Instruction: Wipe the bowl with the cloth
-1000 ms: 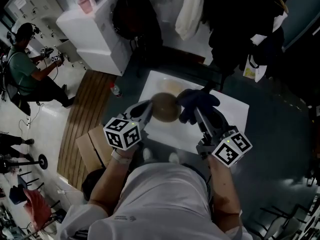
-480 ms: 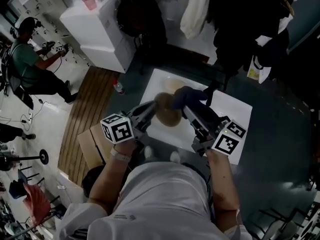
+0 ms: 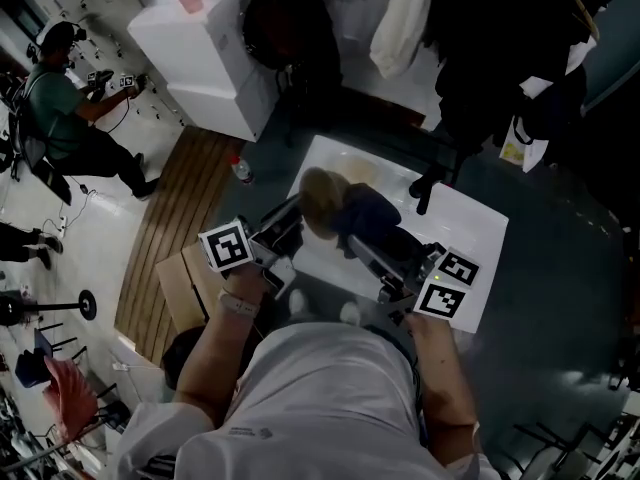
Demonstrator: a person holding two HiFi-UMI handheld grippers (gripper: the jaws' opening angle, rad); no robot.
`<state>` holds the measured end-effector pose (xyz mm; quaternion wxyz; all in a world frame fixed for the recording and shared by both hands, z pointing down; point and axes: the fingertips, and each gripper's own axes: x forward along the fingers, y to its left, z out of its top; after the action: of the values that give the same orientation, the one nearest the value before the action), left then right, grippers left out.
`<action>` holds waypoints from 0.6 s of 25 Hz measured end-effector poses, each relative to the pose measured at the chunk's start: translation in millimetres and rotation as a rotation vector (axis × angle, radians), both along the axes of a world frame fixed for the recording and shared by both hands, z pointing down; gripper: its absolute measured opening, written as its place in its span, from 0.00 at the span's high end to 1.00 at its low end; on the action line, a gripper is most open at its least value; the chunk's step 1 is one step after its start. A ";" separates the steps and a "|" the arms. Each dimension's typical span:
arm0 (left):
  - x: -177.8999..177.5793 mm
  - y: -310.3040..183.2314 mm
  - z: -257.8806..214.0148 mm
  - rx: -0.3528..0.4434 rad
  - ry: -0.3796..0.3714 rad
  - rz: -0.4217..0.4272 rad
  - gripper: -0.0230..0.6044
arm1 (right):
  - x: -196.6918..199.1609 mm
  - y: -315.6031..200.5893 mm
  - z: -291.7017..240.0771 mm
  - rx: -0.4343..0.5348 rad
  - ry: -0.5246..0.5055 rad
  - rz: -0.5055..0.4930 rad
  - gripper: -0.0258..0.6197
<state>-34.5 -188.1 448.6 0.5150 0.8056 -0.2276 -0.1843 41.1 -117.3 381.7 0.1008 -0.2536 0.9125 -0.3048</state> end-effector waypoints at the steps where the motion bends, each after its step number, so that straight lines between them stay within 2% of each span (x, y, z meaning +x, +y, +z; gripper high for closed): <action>1: -0.4 -1.3 -2.2 -0.008 0.029 -0.001 0.93 | -3.3 1.9 1.9 0.002 0.010 -0.014 0.86; 4: 2.7 -2.9 -12.9 -0.006 0.106 0.016 0.93 | -13.4 8.7 10.2 0.000 0.047 -0.054 0.86; 9: 7.3 15.4 -34.5 0.003 0.234 0.101 0.93 | -34.8 26.9 20.7 -0.010 0.088 -0.096 0.86; 15: 17.6 26.4 -40.7 0.038 0.284 0.257 0.93 | -33.6 24.7 38.2 -0.026 0.137 -0.122 0.86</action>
<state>-16.8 -161.8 407.9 0.5458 0.8036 -0.0446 -0.2331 7.5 -92.6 419.9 0.0162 -0.2190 0.9270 -0.3042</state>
